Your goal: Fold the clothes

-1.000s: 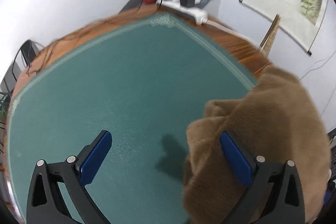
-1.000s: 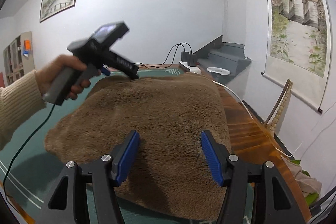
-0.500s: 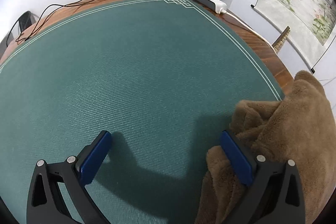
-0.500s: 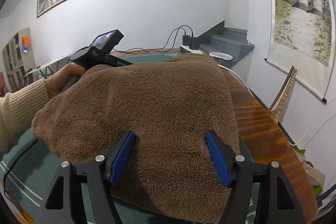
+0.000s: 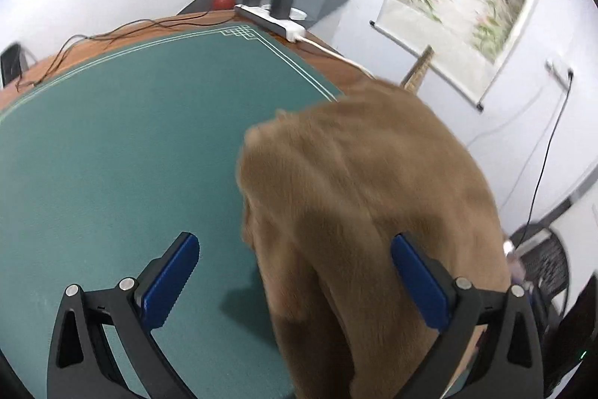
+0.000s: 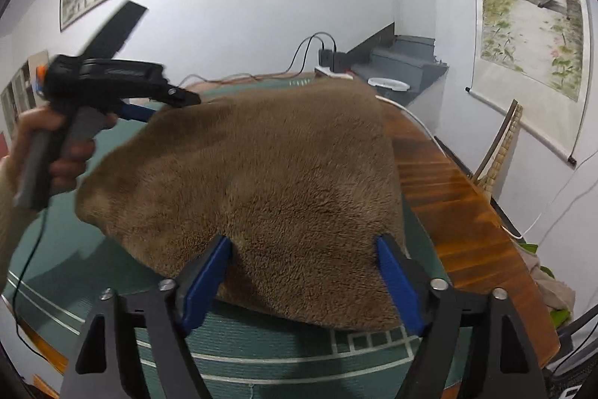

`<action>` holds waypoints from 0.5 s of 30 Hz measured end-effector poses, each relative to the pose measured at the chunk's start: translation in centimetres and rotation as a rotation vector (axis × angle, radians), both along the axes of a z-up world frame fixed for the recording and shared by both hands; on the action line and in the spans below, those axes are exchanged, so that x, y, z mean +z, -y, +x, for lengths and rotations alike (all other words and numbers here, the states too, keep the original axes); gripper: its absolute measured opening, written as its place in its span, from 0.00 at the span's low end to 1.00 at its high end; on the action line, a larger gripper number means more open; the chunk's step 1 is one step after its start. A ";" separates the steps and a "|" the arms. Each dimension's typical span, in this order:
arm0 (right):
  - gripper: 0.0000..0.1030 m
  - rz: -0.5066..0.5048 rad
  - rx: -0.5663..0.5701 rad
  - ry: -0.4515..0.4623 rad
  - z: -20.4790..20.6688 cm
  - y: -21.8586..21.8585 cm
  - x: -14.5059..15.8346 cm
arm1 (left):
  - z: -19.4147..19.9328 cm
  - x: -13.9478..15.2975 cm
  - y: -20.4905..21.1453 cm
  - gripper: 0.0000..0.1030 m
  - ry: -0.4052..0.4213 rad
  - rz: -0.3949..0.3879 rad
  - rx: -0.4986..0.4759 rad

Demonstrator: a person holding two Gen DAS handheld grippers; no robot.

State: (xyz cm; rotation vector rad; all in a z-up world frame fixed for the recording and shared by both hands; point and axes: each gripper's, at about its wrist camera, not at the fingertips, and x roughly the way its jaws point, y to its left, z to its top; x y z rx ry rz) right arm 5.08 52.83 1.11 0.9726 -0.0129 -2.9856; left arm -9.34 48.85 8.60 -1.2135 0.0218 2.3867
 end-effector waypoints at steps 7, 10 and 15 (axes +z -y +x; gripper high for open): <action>0.96 0.034 0.007 0.067 0.0 0.7 -1.7 | 0.3 -1.2 -0.1 1.00 -0.003 -0.004 0.031; 0.96 -0.059 -0.001 0.037 1.3 -0.5 -0.7 | 0.7 -1.1 1.5 1.00 0.032 0.038 0.055; 0.96 -0.164 -0.032 0.035 2.5 -3.0 0.2 | 2.8 -0.3 3.6 1.00 0.095 0.136 0.056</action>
